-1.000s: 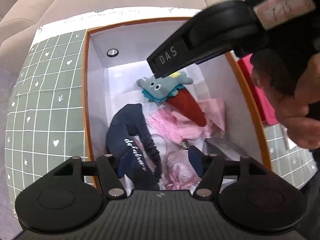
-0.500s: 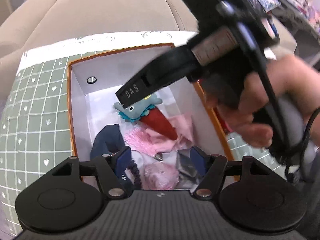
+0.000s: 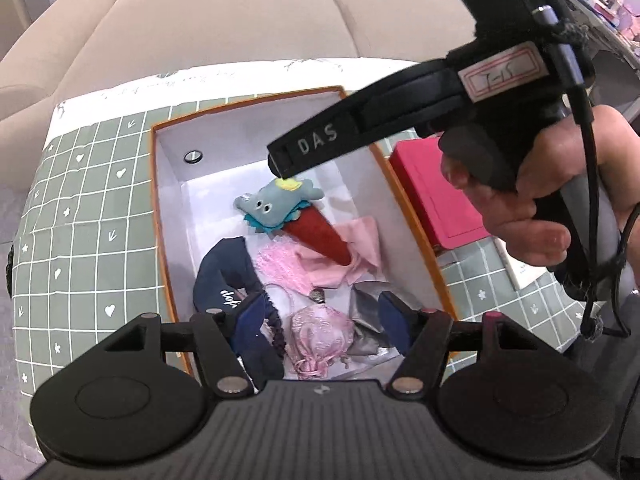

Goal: Organize soft objects
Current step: 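Move both grippers back over the remaining items on the mat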

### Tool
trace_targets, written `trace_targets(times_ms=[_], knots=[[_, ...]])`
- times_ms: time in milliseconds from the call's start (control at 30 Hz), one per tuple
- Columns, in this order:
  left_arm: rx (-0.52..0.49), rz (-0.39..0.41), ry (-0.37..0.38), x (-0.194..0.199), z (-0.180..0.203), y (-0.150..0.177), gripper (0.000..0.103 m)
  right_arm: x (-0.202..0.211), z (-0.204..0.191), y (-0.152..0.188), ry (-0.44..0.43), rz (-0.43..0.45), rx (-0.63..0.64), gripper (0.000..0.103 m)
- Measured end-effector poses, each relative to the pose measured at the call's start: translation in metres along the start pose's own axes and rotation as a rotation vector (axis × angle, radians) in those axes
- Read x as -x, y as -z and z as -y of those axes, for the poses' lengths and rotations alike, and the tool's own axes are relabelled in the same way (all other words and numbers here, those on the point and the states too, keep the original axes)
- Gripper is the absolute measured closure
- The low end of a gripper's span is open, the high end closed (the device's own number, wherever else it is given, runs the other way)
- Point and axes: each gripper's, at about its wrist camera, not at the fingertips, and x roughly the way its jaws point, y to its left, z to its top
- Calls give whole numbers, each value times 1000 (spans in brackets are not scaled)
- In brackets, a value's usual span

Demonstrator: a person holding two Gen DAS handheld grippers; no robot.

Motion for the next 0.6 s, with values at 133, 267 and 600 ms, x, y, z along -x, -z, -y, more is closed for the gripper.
trace_targets(times_ms=[133, 267, 600], knots=[[10, 38, 7, 11, 8, -3, 27, 26, 10, 3, -26, 59, -39, 44], [-2, 72, 33, 23, 25, -10, 26, 60, 28, 11, -20, 134, -59, 44], [-78, 290, 139, 39, 107, -11, 22, 155, 119, 75, 154, 334, -54, 40]])
